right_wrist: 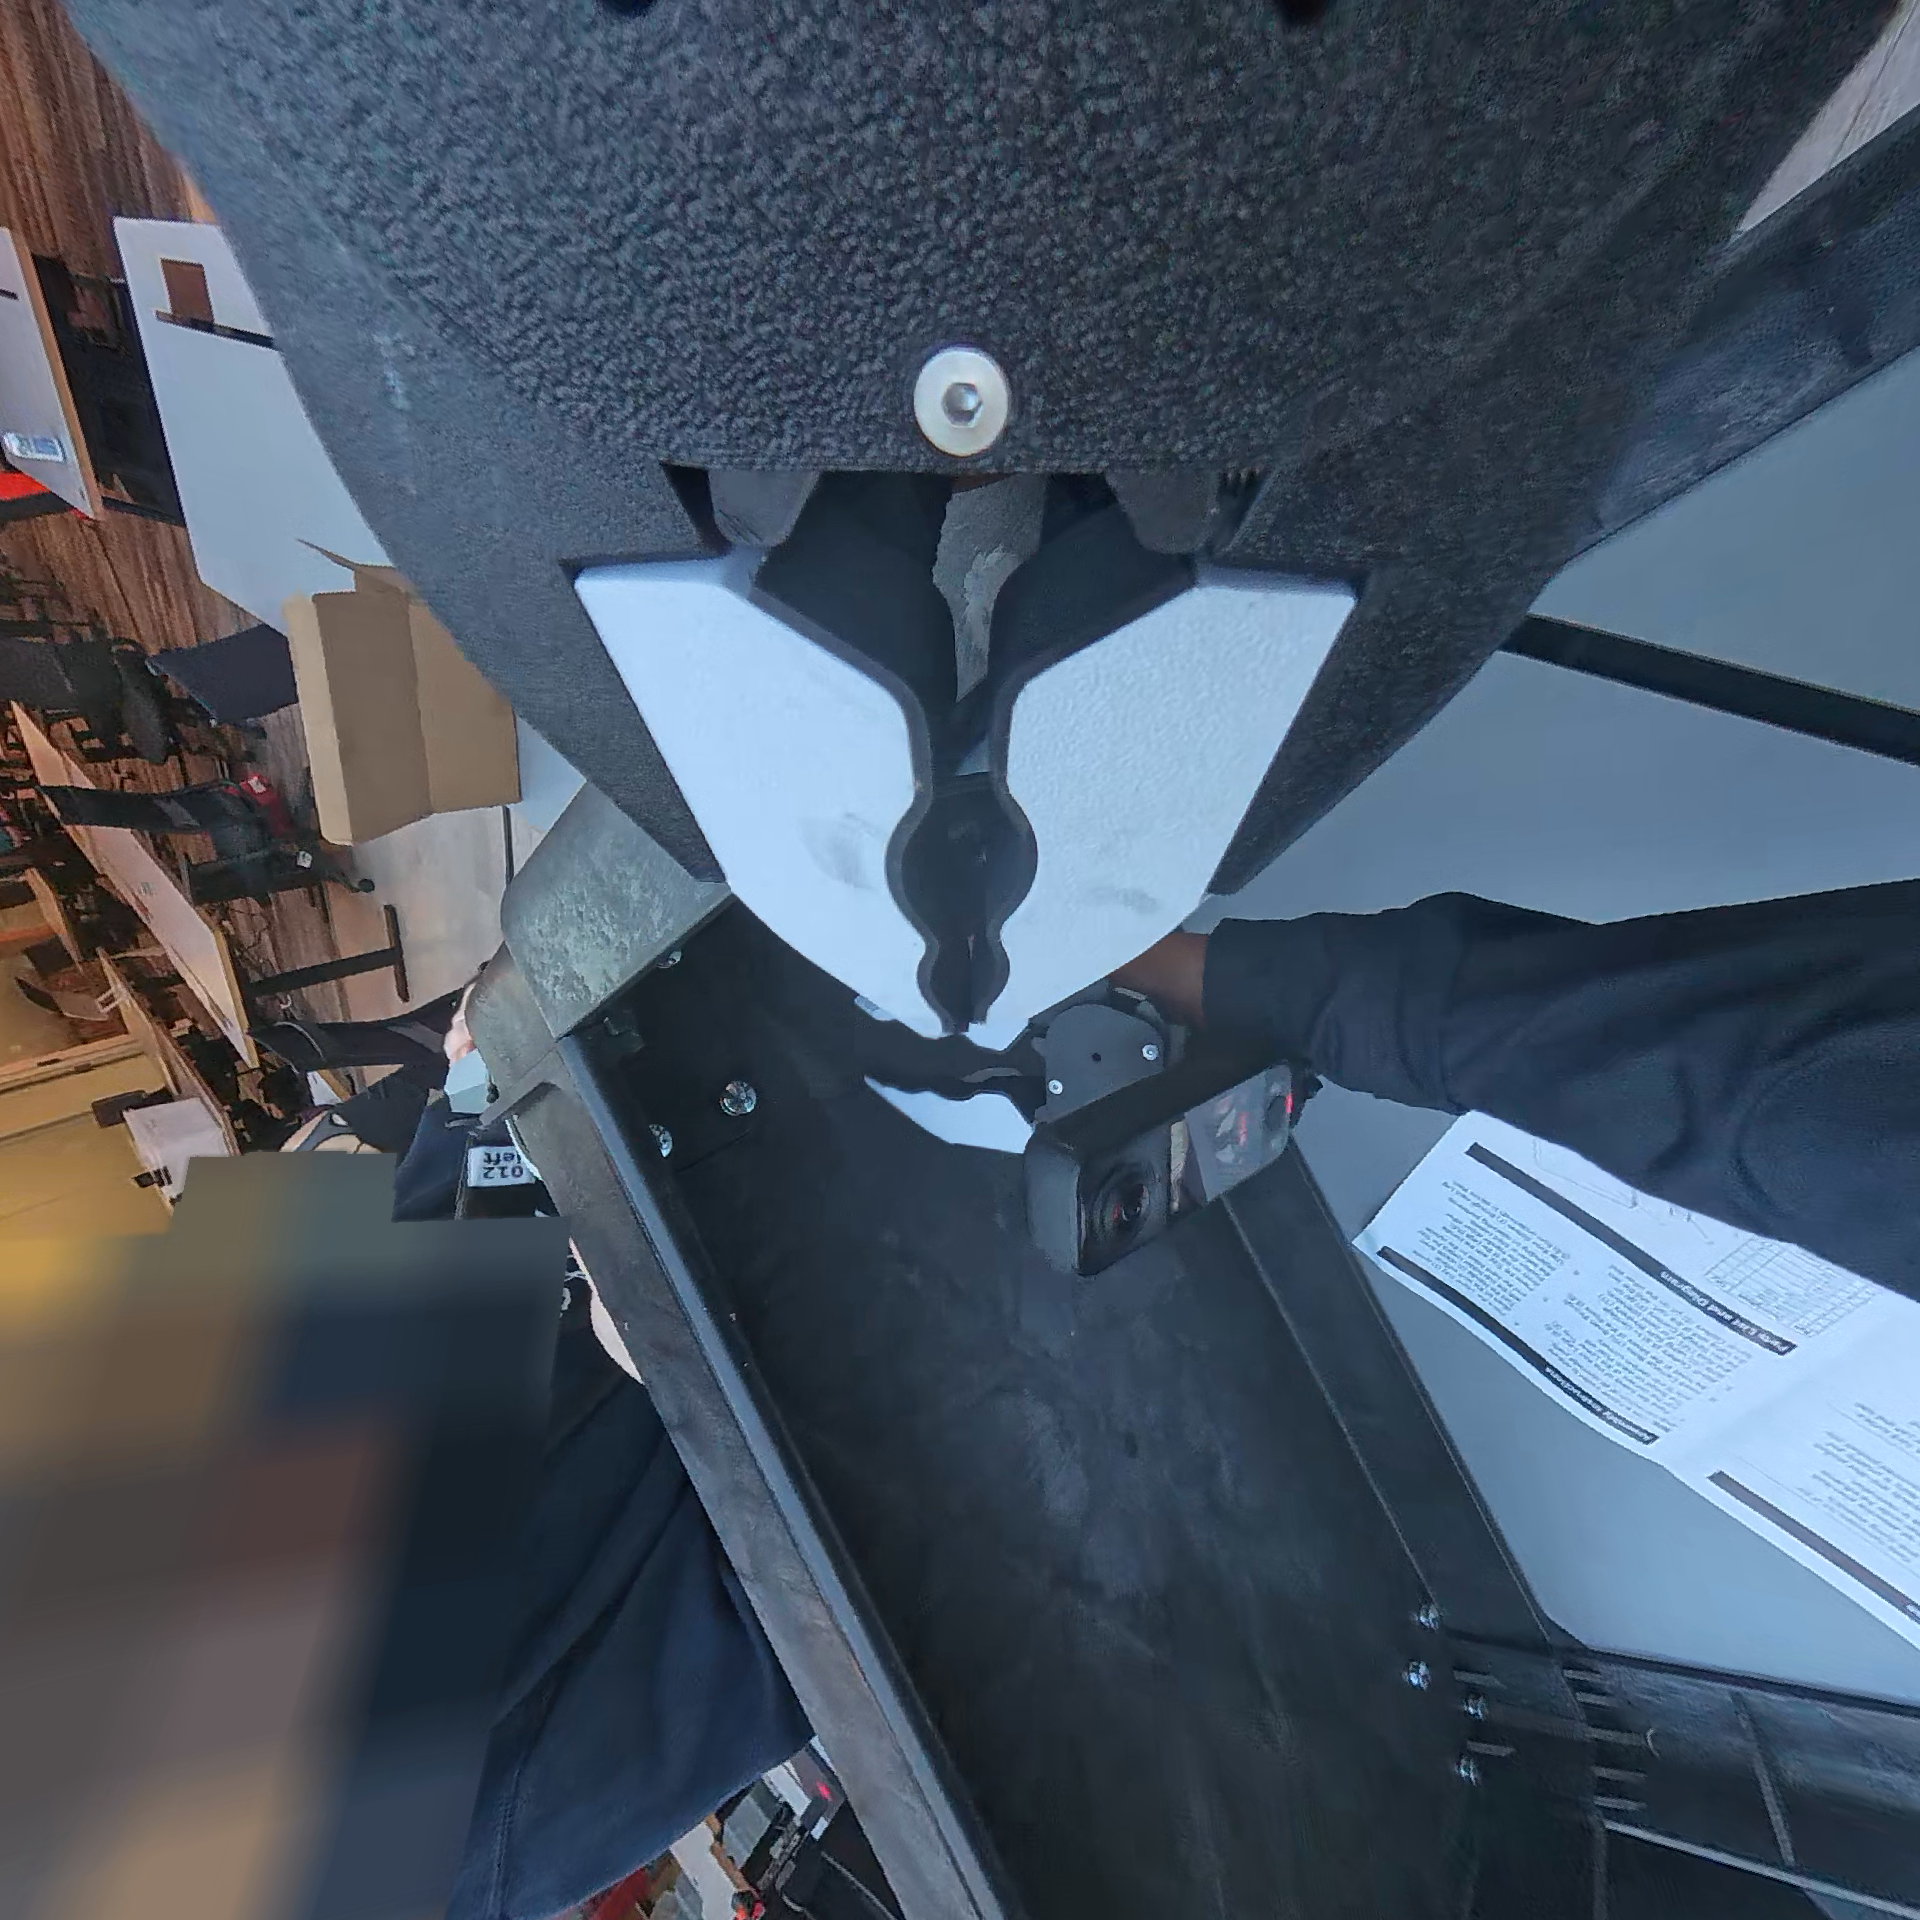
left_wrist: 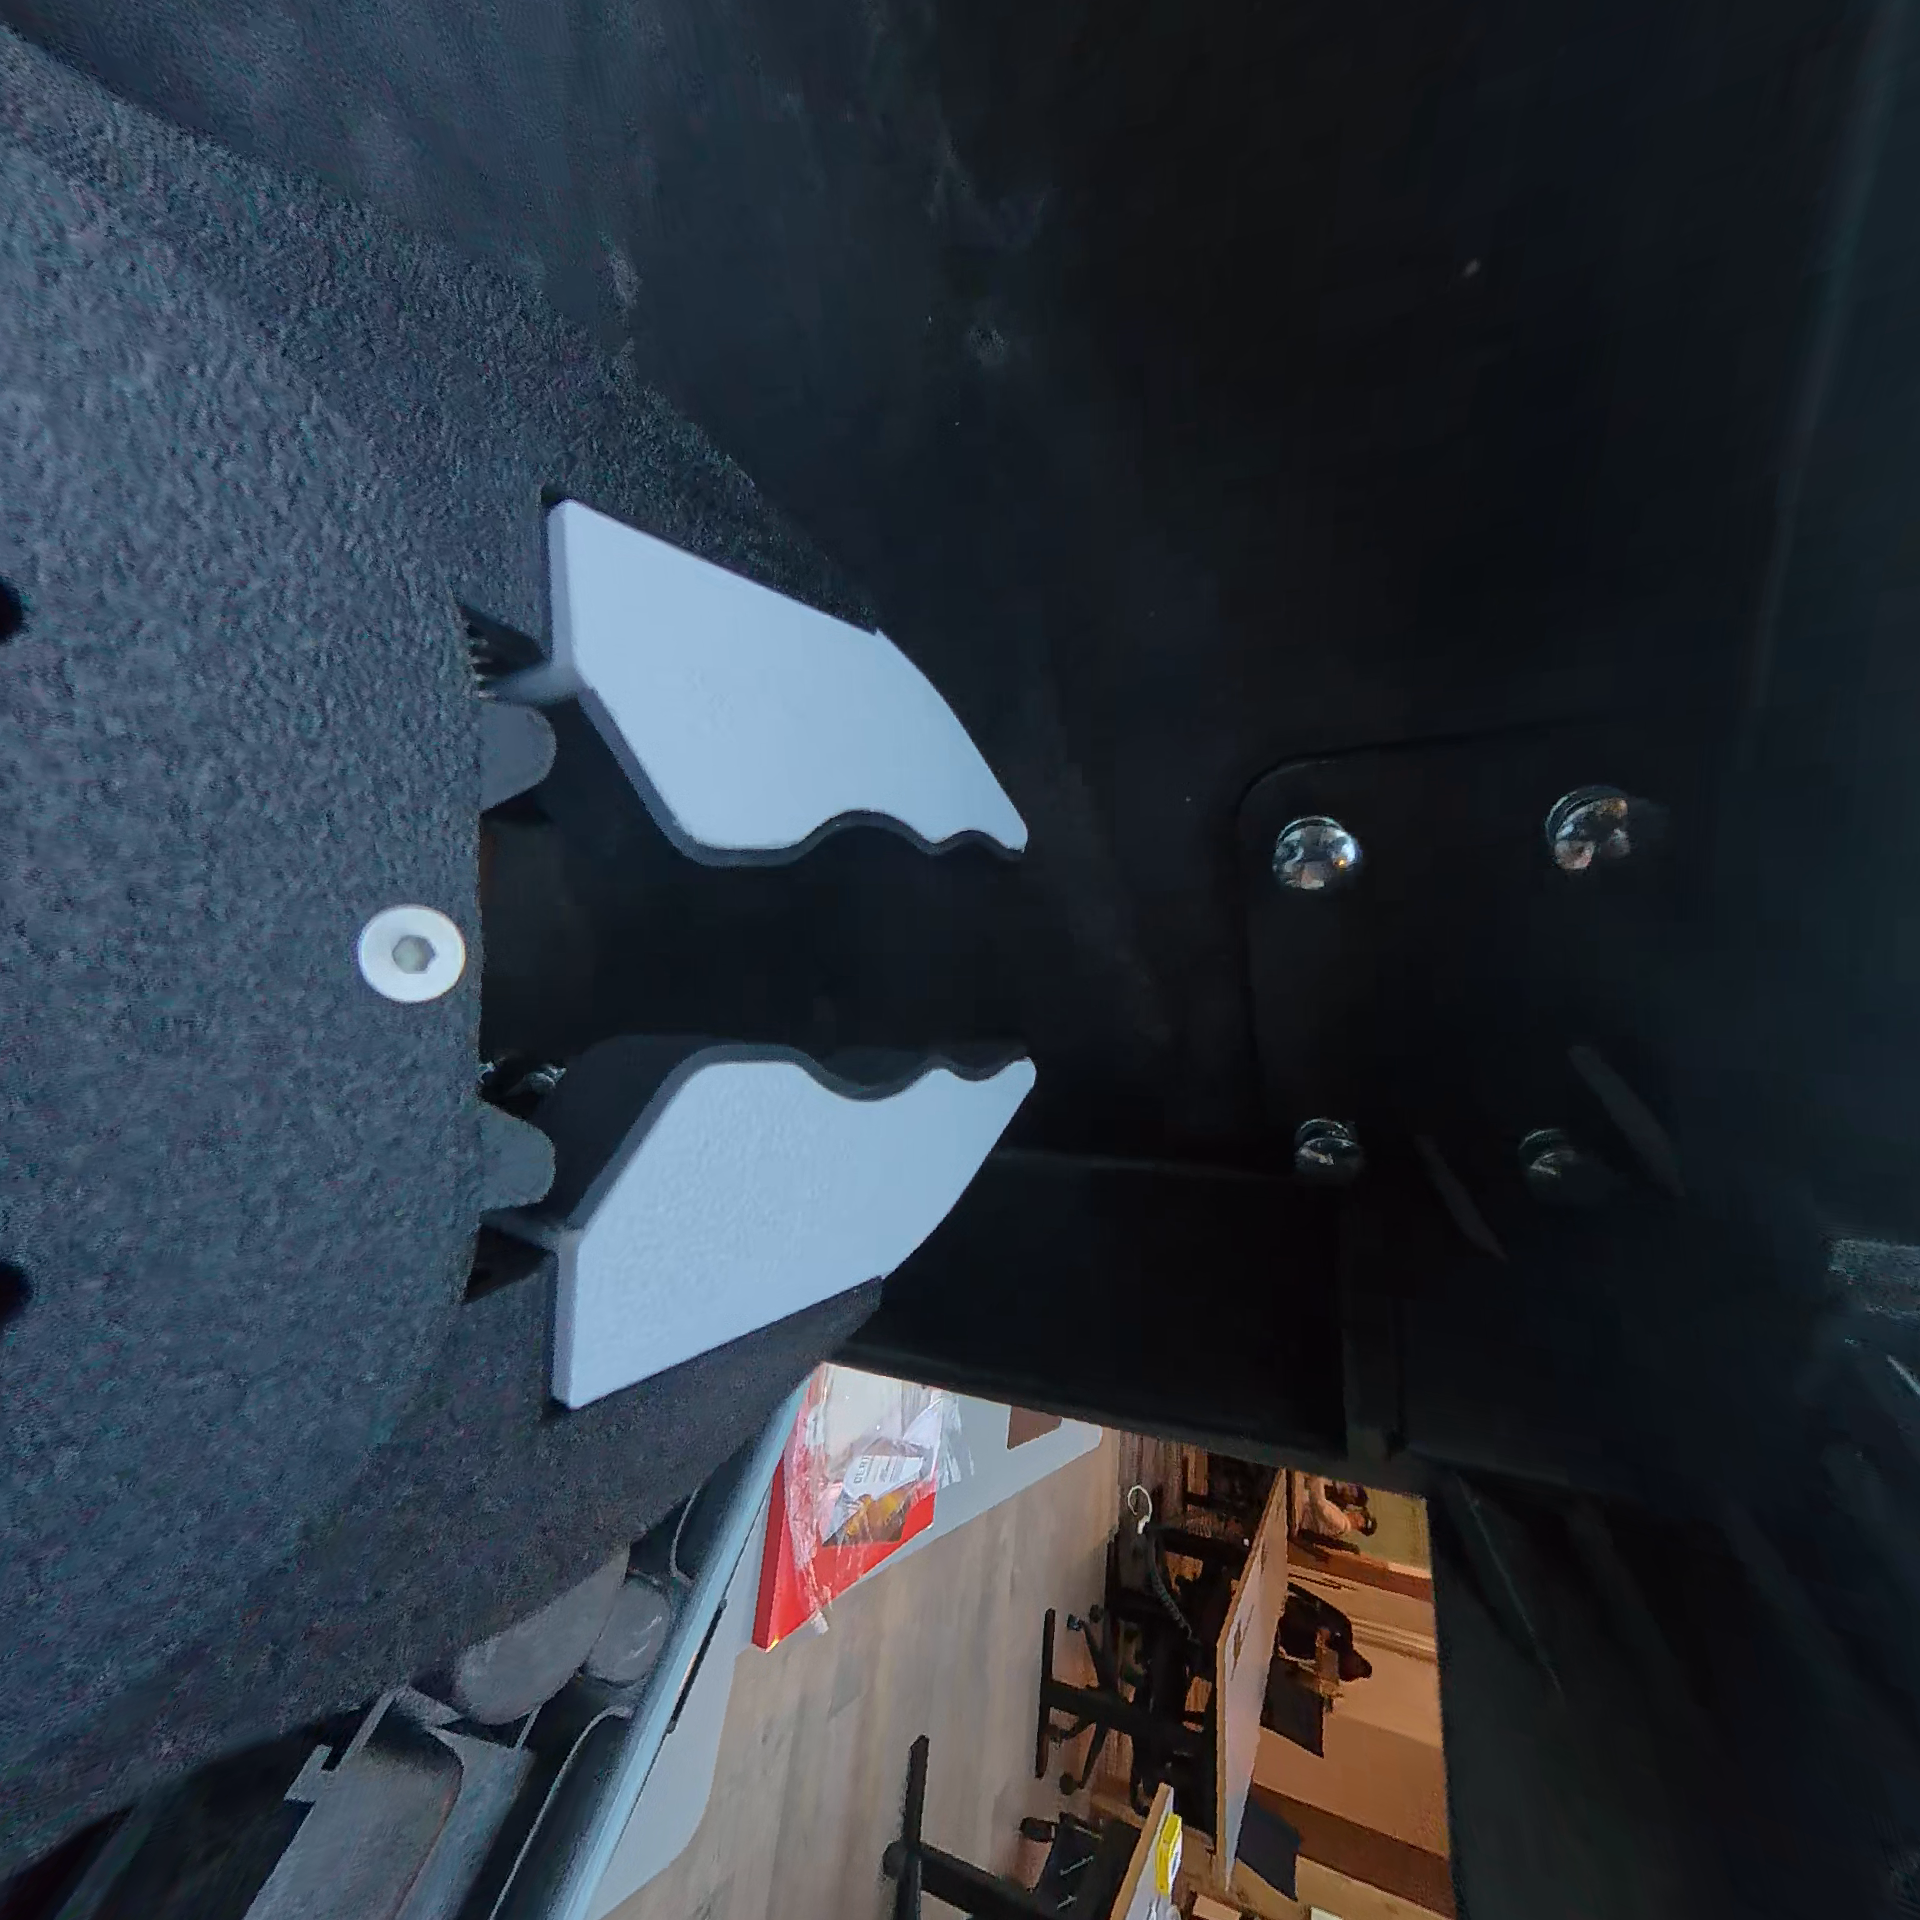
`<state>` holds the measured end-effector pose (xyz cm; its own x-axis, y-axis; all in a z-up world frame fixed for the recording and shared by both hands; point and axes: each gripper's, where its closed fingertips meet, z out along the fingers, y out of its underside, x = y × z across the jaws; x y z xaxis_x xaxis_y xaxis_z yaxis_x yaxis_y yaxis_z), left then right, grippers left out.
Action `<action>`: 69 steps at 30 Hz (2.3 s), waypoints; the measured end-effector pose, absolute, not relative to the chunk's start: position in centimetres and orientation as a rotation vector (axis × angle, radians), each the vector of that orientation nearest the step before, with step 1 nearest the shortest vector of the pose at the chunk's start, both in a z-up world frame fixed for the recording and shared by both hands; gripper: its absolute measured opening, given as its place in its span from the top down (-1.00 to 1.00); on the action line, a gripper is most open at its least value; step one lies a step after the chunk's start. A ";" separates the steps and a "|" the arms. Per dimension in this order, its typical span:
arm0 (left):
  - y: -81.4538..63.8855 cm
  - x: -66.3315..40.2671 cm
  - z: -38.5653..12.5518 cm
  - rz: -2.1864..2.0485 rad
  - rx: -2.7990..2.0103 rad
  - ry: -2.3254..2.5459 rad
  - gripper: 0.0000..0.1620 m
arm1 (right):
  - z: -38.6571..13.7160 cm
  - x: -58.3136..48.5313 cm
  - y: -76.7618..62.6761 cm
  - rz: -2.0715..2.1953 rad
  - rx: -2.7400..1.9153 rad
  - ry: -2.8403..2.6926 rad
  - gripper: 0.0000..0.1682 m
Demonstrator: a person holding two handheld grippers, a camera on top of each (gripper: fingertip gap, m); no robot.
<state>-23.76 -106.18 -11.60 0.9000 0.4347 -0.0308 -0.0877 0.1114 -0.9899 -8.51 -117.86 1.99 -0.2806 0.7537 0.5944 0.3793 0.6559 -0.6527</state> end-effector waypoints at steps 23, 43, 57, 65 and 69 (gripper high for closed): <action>-113.9 -17.6 -26.5 0.350 -1.605 -0.366 0.61 | 1.9 -8.5 -117.9 0.478 -0.898 -1.895 0.95; -121.1 -12.5 -34.5 0.314 -1.693 -0.447 0.69 | 2.0 -8.7 -117.6 0.429 -0.903 -1.867 0.96; -120.6 -11.8 -34.8 0.396 -1.732 -0.369 0.69 | 1.9 -8.7 -117.6 0.423 -0.904 -1.874 0.96; -120.5 -11.6 -34.8 0.414 -1.738 -0.356 0.70 | 1.9 -8.7 -117.6 0.418 -0.898 -1.871 0.96; -120.5 -11.6 -34.9 0.426 -1.742 -0.349 0.70 | 1.8 -8.7 -117.6 0.417 -0.897 -1.871 0.96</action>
<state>-11.57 -120.47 -34.86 0.8861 0.4539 -0.0934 0.0030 -0.2072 -0.9783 -8.72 -117.60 1.84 -0.2464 0.7376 0.6286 0.4006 0.6681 -0.6270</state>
